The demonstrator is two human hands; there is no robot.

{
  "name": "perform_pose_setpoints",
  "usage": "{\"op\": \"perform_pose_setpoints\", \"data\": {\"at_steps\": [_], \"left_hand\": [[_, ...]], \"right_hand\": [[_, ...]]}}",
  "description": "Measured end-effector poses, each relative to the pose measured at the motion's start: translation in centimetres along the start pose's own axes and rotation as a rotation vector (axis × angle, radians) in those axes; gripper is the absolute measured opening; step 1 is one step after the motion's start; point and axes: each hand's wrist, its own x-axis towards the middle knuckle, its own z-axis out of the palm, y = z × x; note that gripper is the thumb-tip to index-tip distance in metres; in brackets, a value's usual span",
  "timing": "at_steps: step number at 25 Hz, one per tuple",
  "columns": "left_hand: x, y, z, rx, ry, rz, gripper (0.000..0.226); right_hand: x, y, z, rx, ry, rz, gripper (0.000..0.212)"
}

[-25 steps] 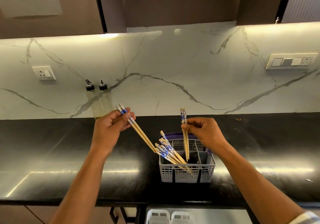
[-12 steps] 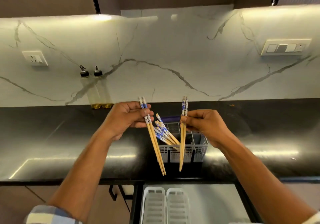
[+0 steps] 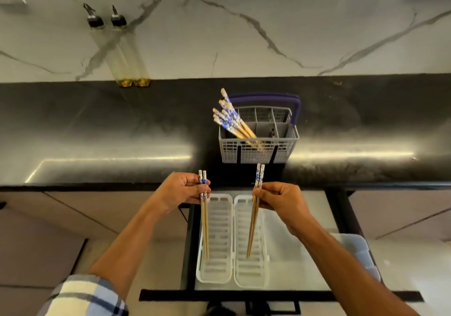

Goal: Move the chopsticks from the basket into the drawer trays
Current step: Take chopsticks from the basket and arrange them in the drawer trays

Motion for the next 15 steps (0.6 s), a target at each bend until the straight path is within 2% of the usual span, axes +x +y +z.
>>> {"op": "perform_pose_setpoints", "data": {"at_steps": [7,15], "left_hand": [[1.2,-8.2,0.6,0.054,-0.005,-0.11,0.014],[3.9,-12.9,1.4,0.053,-0.063,-0.249,0.015]], "right_hand": [[1.0,9.2,1.5,-0.075,0.083,0.169,0.012],[3.1,13.4,3.2,-0.138,0.1,0.304,0.007]]}}
